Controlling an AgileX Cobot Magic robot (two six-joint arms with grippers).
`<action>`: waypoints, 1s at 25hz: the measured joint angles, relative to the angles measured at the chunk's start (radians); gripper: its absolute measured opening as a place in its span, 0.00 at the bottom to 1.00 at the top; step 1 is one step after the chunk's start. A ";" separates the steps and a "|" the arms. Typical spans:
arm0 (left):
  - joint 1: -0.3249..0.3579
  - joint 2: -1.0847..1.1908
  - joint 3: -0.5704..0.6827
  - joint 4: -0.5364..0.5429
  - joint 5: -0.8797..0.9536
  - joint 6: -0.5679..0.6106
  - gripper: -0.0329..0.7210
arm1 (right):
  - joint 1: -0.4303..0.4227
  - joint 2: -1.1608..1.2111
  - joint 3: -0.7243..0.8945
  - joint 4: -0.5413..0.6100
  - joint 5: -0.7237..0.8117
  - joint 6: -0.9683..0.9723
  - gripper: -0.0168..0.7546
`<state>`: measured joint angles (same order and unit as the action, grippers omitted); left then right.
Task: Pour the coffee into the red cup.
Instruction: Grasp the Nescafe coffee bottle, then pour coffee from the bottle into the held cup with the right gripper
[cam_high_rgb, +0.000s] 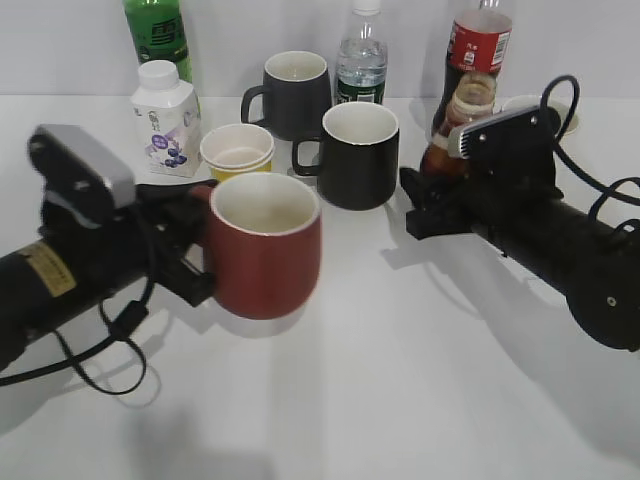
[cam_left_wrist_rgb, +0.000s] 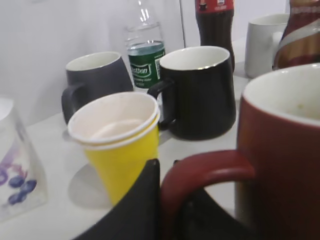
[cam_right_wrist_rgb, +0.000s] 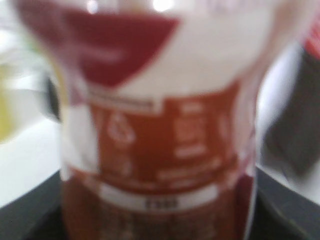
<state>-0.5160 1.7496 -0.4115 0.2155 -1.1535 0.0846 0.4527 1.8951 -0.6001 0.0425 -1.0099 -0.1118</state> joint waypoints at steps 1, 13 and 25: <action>0.000 0.008 -0.012 0.019 0.006 0.000 0.10 | 0.000 0.000 0.000 -0.022 -0.030 -0.003 0.67; 0.000 0.058 -0.092 0.127 0.036 0.000 0.10 | 0.000 -0.031 -0.028 -0.128 -0.111 -0.327 0.67; 0.000 0.059 -0.111 0.219 0.036 0.000 0.10 | 0.000 -0.031 -0.097 -0.251 -0.118 -0.568 0.67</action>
<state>-0.5160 1.8082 -0.5228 0.4343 -1.1172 0.0846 0.4527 1.8637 -0.6974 -0.2086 -1.1277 -0.6799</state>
